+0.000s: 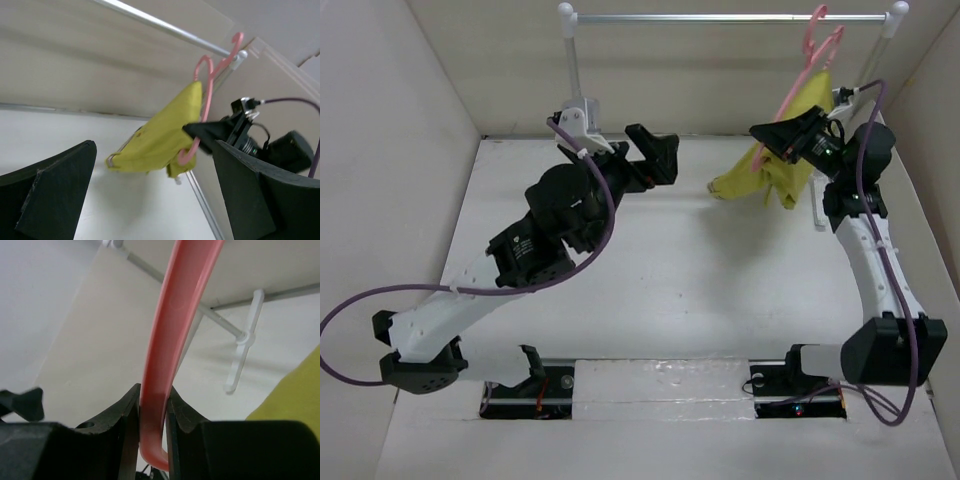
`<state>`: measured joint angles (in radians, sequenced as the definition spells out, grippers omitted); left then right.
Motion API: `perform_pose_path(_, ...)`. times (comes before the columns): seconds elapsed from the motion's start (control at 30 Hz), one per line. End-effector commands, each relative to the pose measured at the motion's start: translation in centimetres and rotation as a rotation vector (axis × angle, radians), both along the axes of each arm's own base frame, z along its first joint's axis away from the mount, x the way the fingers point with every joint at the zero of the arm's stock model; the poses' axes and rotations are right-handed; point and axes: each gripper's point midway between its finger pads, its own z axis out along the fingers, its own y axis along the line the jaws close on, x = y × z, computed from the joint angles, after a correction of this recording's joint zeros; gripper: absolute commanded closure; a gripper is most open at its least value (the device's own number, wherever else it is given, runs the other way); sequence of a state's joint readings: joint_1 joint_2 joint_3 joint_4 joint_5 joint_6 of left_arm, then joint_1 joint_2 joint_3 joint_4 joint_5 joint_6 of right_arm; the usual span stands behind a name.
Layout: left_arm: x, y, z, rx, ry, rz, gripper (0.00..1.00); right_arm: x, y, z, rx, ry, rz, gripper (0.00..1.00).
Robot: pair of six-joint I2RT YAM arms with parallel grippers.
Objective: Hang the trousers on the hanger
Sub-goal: Place the hanger at the clothesline.
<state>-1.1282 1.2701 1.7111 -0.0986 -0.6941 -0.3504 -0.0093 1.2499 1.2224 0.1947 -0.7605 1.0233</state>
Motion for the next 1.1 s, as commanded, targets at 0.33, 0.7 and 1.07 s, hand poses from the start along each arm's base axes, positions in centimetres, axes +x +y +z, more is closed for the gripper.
perform_pose_path(0.33, -1.5, 0.1, -15.5, 0.099, 0.3, -0.044, 0.01, 4.4, -6.9, 8.4, -0.095, -0.409, -0.017, 1.0)
perform_pose_path(0.7, -1.6, -0.1, -17.7, 0.143, 0.34, -0.044, 0.01, 8.5, -10.1, 5.3, -0.009, -0.35, -0.026, 1.0)
perform_pose_path(1.07, -1.6, 0.0, -17.8, 0.14, 0.346, -0.036, 0.01, 10.4, -13.6, 5.0, -0.001, -0.334, -0.085, 1.0)
